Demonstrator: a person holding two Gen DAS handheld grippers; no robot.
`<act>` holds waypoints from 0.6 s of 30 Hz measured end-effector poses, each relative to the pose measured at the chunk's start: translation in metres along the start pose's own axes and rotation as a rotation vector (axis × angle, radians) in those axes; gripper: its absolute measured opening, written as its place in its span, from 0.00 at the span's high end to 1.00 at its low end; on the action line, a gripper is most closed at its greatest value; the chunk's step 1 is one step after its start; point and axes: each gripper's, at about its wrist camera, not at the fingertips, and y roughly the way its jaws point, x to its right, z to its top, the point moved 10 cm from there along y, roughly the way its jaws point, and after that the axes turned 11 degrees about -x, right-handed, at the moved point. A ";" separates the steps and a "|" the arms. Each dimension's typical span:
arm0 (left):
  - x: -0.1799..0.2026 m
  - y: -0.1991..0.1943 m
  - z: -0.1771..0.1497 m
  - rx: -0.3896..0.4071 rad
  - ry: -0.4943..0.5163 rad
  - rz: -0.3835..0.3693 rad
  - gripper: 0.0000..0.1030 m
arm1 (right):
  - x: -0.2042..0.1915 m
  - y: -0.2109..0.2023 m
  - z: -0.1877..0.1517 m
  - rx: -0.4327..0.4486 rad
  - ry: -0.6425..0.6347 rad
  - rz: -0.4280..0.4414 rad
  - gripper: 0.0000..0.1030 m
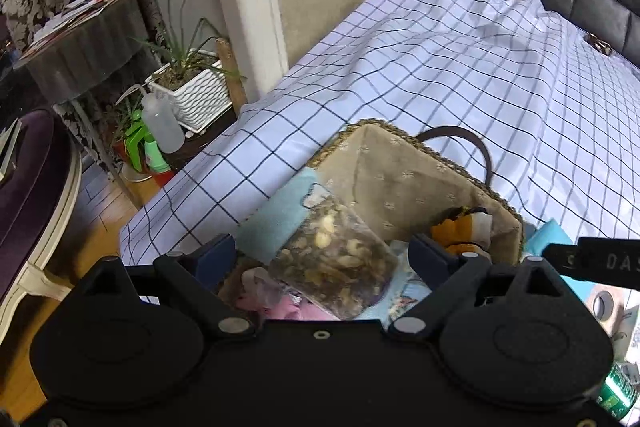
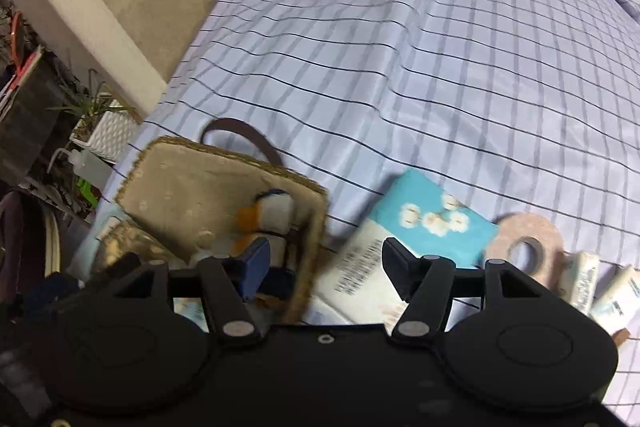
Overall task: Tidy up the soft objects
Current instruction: 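Lower the bundle and sachet into the basket and open both tools, then withdraw both tools from the basket back to the item pile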
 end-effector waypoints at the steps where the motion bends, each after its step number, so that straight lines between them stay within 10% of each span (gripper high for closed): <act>1: 0.003 -0.001 -0.001 0.002 0.010 0.000 0.12 | 0.008 -0.001 -0.002 -0.002 0.012 -0.007 0.40; 18: 0.113 -0.037 -0.036 0.068 0.304 -0.102 0.03 | 0.189 -0.016 -0.067 -0.035 0.235 -0.191 0.39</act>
